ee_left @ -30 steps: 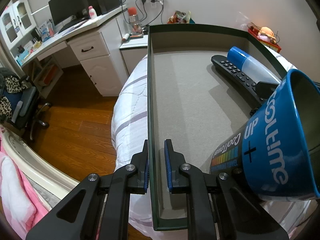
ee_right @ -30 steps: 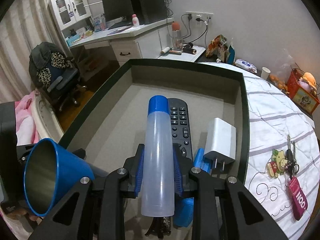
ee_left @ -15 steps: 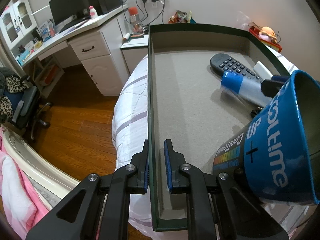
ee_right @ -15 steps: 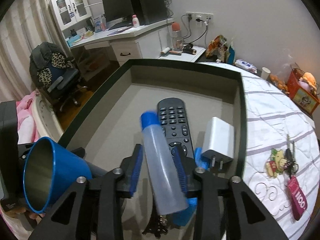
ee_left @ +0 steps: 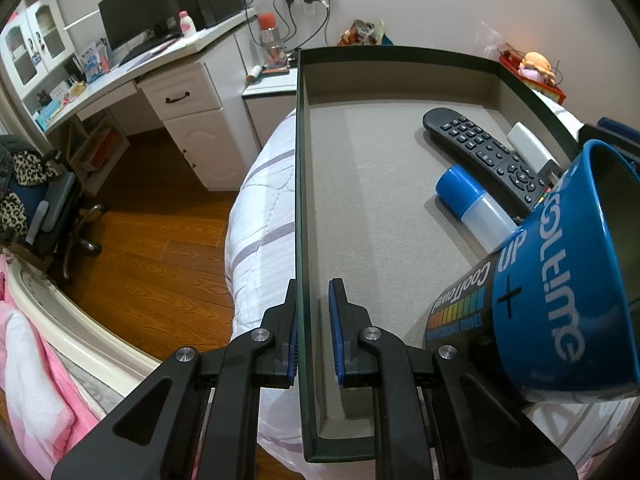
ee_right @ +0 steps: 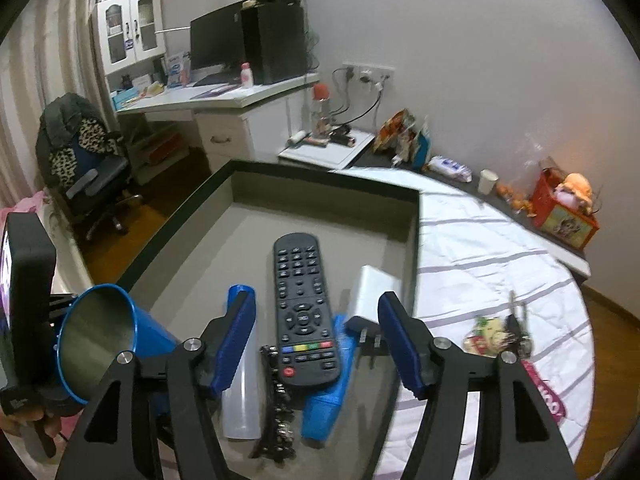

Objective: Organize rigid objects
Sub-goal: 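Move the open right tool over the keys with pink NOO strap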

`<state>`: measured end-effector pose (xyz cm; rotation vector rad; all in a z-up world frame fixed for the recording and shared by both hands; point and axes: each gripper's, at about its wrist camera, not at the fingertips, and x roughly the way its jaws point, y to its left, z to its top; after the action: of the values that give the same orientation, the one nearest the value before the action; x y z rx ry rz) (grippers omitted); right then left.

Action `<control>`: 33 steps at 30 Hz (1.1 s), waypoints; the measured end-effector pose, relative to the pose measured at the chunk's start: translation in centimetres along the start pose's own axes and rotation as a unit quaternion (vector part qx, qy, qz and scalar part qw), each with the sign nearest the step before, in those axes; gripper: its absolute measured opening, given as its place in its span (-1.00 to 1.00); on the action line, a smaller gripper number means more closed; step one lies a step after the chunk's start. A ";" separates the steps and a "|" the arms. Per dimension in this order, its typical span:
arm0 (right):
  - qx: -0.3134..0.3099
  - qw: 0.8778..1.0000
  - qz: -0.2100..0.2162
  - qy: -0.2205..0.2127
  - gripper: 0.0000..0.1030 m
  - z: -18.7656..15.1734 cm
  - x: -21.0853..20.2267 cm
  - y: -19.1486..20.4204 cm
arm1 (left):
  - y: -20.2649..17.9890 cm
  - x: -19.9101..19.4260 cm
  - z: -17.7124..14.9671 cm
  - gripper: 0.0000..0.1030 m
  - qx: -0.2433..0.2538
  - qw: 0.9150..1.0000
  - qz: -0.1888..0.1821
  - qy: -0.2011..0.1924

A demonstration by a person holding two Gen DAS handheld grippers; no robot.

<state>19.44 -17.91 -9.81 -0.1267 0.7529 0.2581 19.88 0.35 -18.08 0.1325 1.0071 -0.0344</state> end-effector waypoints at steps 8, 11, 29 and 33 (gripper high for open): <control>0.014 0.997 -0.069 -0.034 0.50 -0.3 -3.2 -2.1 | 0.0 -0.1 -0.4 -0.78 0.000 1.000 0.003 0.001; 0.024 0.995 -0.086 -0.046 0.52 -0.5 -4.4 -3.2 | 0.0 -0.1 -0.5 -0.78 -0.001 1.000 0.004 0.001; 0.098 0.978 -0.172 -0.065 1.00 -4.3 -8.2 -10.1 | 0.1 -0.1 -0.9 -0.77 -0.005 1.000 0.011 0.005; 0.105 0.977 -0.177 -0.060 1.00 -5.1 -8.6 -11.0 | 0.0 -0.3 -0.9 -0.77 -0.005 1.000 0.014 0.005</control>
<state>13.15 -31.15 -7.33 -0.0424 0.6212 -0.1526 18.99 0.45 -18.26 0.1375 1.0155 -0.0032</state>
